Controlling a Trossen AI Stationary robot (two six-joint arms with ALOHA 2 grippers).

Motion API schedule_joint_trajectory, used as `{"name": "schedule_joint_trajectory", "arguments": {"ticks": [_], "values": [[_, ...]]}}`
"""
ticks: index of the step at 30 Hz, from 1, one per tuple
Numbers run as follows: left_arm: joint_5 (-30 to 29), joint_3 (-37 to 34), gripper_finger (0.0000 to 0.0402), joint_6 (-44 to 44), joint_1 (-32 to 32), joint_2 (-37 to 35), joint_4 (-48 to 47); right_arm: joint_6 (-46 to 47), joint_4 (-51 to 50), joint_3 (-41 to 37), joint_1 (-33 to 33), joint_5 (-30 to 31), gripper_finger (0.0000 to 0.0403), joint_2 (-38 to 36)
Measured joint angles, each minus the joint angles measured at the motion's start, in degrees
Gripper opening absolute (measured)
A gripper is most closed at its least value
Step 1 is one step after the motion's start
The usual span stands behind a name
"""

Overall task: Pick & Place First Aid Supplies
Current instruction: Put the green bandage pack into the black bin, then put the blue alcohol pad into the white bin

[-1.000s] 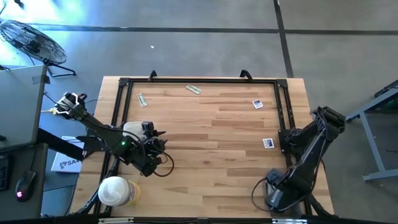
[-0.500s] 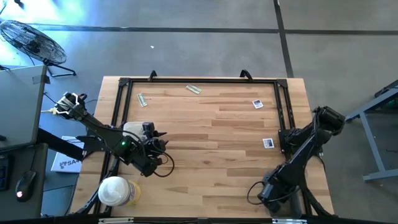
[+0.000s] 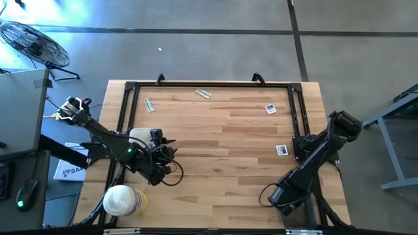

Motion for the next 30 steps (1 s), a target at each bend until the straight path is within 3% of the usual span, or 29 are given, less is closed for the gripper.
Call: {"name": "schedule_joint_trajectory", "arguments": {"ticks": [10,16,21,25,30], "values": [[0.06,0.0,0.0172,0.11,0.0,0.0,0.04,-1.84,-3.82,0.02,-2.52,-0.26,0.0115,0.0],[0.07,0.0,0.0172,0.09,0.0,0.0,0.03,-2.7,-7.74,0.02,-2.56,-2.72,0.0126,-0.71],[0.09,0.0,0.0172,0.07,0.0,0.0,0.0,-0.07,-7.85,0.04,-3.47,-1.21,0.0126,-4.89],[0.12,0.0,0.0172,-0.29,0.0,0.0,0.01,3.32,-6.76,0.07,-4.7,5.64,0.0126,-10.57],[0.55,0.0,0.0172,-0.82,0.0,0.0,0.01,2.38,-6.45,0.09,-7.04,19.37,0.0126,-17.8]]}}
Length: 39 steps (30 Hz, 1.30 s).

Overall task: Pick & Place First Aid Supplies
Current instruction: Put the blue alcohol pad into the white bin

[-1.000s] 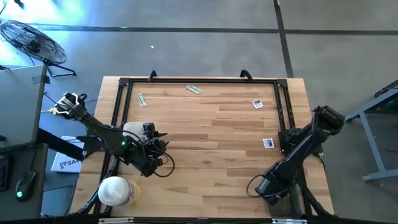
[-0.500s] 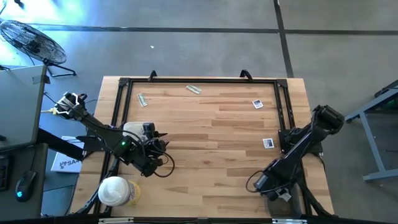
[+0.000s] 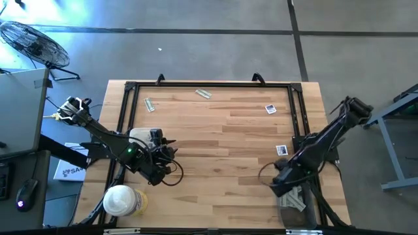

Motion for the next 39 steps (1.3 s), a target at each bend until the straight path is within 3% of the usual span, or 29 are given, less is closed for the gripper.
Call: {"name": "schedule_joint_trajectory", "arguments": {"ticks": [8,12,19,25,34,39], "values": [[1.71,0.0,0.0172,-0.97,0.02,0.0,0.02,-5.99,-3.94,0.0,-6.07,21.92,0.0126,-5.75],[2.54,0.0,0.0172,-1.94,0.0,0.0,-0.01,-10.58,-11.43,0.0,-10.93,25.32,0.0126,-4.08],[2.58,0.0,0.0172,-2.09,0.0,0.0,-0.03,-11.9,-20.8,-0.04,-19.12,23.47,0.0126,2.38],[2.58,0.0,0.0172,-2.13,0.0,0.0,-0.03,-18.56,-19.73,-0.07,-25.5,17.57,0.0126,7.49],[2.58,0.0,0.0172,-2.23,0.0,0.0,-0.03,-34.19,-15.07,-0.11,-35.8,15.49,0.0126,9.81],[3.68,0.0,0.0172,-2.23,0.0,0.0,-0.07,-37.68,-13.71,-4.64,-40.72,12.08,0.0126,9.87]]}}
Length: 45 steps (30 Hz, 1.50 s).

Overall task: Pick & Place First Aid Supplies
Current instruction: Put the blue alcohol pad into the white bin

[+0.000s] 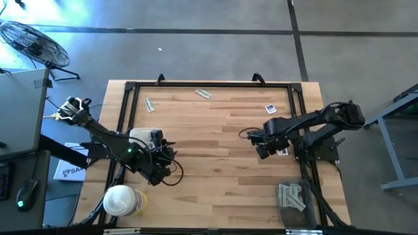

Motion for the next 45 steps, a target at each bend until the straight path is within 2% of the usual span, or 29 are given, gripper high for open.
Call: {"name": "schedule_joint_trajectory", "arguments": {"ticks": [7,12,19,29,32,37,41,45], "values": [[-0.07,0.0,0.0172,0.02,0.0,0.0,0.06,0.16,8.51,-7.47,-3.39,-1.61,0.0126,0.04],[-0.16,0.0,0.0172,-0.03,0.0,0.0,0.15,-0.91,15.61,-10.7,-4.18,-5.31,0.0126,0.04],[0.05,0.0,0.0172,-0.29,0.0,0.0,0.19,-1.44,14.99,-11.46,-4.05,-5.4,0.0126,-0.06],[0.29,0.0,0.0172,-0.4,0.0,0.0,0.19,-3.43,8.95,-9.82,-3.98,-6.07,0.0126,0.02],[0.44,0.0,0.0172,-0.87,0.0,0.0,0.04,-3.47,9.53,-11.72,-4.18,-8.96,0.0126,0.02],[0.56,0.0,0.0172,-0.9,0.0,0.0,0.02,-3.67,15.32,-14.99,-4.55,-10.15,0.0126,-0.23],[0.56,0.0,0.0172,-0.9,0.0,0.0,0.06,-3.83,15.2,-15.25,-4.51,-9.41,0.0126,-0.19],[0.56,0.0,0.0172,-0.92,0.0,0.0,0.09,-5.76,10.73,-12.91,-4.32,-7.56,0.0126,0.07]]}}
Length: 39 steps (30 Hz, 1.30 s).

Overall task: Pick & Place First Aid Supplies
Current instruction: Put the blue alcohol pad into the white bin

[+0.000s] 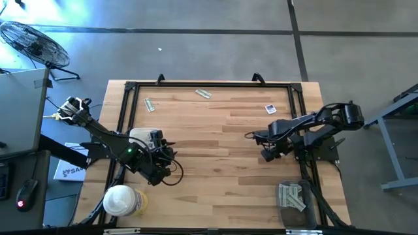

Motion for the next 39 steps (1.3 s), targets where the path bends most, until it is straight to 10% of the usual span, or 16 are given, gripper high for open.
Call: {"name": "schedule_joint_trajectory", "arguments": {"ticks": [20,39], "values": [[0.29,0.0,0.0172,-0.46,0.0,0.0,-0.18,-4.12,6.53,-3.18,-2.6,-0.87,0.0124,-0.68],[-2.45,0.0,0.0172,-0.15,0.0,0.0,1.1,-13.02,7.15,-2.99,-2.92,0.82,0.0003,-0.58]]}}
